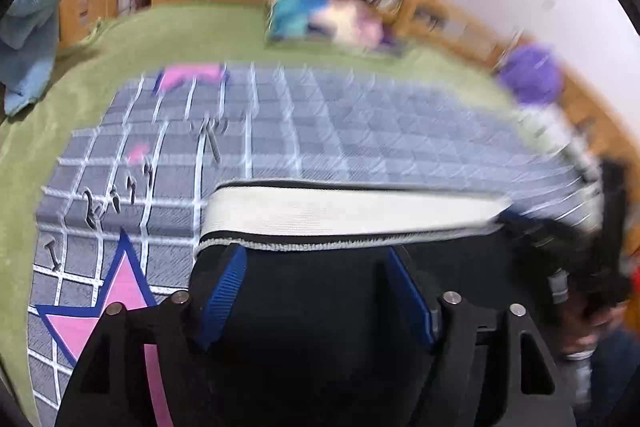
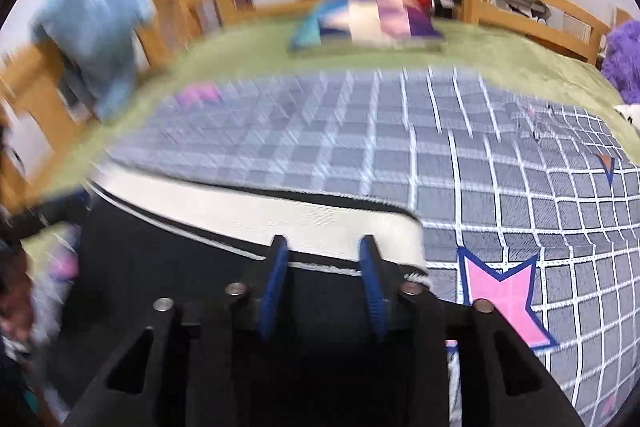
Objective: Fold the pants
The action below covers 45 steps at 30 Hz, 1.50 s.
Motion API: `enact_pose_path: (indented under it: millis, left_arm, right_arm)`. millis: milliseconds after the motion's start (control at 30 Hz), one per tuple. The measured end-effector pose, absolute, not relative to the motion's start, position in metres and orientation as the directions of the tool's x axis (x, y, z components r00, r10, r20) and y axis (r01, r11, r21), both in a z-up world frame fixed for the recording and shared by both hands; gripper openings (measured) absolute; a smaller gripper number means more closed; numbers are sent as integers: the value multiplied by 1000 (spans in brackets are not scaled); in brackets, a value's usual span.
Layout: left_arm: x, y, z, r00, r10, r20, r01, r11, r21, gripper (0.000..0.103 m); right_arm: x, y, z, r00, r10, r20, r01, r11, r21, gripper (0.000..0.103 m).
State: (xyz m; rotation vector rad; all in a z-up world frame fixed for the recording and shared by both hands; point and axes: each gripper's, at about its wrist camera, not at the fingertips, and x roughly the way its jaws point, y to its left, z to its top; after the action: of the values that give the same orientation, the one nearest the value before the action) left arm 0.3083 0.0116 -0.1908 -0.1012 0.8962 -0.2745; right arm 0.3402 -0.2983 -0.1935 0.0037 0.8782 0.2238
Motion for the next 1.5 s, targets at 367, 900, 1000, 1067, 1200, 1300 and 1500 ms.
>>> enact_pose_path:
  millis: [367,900,1000,1067,1200,1300,1500]
  left_arm:
    - [236,25,-174,592,-264,-762,201,963,-178,71]
    - [128,12,-192,496,-179,-850,135,982,-129,75]
    - [107,-2,-177,514,-154,-844,170,983,-76,75]
    - [93,-8,-160,541,-188,-820,182,978,-104,75]
    - [81,-20,-128,612,-149,-777,137,987,-82,75]
    - [69,-25,-102,635,-134,-760,111,990,-82,75]
    - [39,-28,-66,698,-92,-710,64,996,-67,83]
  right_arm:
    - [273,-332,-170,595,252,-763,-146,968,206,31]
    - [149,-324,-202,470,81,-879,-57,996,62,45]
    - [133,-326,-194,467,63,-882,-49,998,46,45]
    - [119,-336,-182,485,69,-872,-13,997,71,45]
    - [86,-348,-141,564,90,-821,31,991,130,47]
    - [64,-343,-111,628,57,-776,41,993,107,56]
    - [27,-335,-69,702,54,-710,38,993,113,61]
